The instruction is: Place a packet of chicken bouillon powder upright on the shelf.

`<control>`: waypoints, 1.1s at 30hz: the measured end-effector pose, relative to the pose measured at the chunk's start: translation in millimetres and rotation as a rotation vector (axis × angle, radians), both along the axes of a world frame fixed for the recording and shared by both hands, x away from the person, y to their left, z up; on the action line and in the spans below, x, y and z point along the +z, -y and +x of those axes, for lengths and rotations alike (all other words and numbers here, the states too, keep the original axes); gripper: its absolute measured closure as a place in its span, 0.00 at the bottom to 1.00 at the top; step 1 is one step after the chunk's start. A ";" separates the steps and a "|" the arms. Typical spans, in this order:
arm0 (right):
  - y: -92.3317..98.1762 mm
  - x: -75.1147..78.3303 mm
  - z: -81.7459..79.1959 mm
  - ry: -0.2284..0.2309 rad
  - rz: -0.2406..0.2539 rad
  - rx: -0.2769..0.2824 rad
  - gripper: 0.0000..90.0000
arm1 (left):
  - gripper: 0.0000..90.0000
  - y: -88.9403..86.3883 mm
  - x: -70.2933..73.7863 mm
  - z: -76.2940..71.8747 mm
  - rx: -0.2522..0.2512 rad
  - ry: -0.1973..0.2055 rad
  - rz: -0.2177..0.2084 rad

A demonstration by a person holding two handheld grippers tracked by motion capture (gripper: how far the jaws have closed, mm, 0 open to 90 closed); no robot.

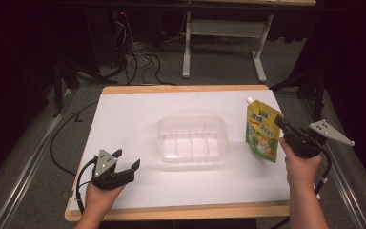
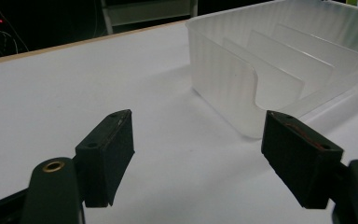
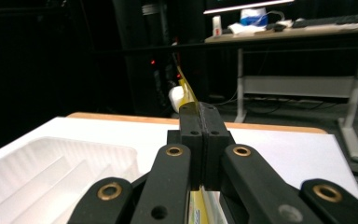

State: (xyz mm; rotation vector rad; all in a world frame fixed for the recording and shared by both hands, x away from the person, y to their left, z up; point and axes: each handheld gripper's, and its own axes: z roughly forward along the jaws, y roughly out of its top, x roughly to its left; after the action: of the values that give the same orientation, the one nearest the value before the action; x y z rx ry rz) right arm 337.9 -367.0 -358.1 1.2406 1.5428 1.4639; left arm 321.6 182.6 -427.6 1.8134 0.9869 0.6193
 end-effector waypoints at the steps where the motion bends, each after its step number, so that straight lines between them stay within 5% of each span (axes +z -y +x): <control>1: 1.7 -0.2 -2.0 0.001 -0.009 -0.008 1.00 | 0.29 0.0 0.2 -0.1 0.001 0.002 -0.002; 16: 21.0 -13.5 -36.6 -0.030 -0.031 -0.041 1.00 | 0.30 5.5 0.9 -1.4 -0.021 -0.004 0.000; 33: 23.9 -24.2 -54.0 -0.049 -0.053 -0.079 0.99 | 0.30 4.0 2.3 -1.5 -0.025 -0.002 -0.004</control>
State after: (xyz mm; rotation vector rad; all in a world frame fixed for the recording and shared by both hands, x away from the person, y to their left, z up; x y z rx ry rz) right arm 283.9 -391.0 -382.3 1.2997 1.5364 1.3431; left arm 320.1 178.6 -425.3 1.8201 0.9649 0.6005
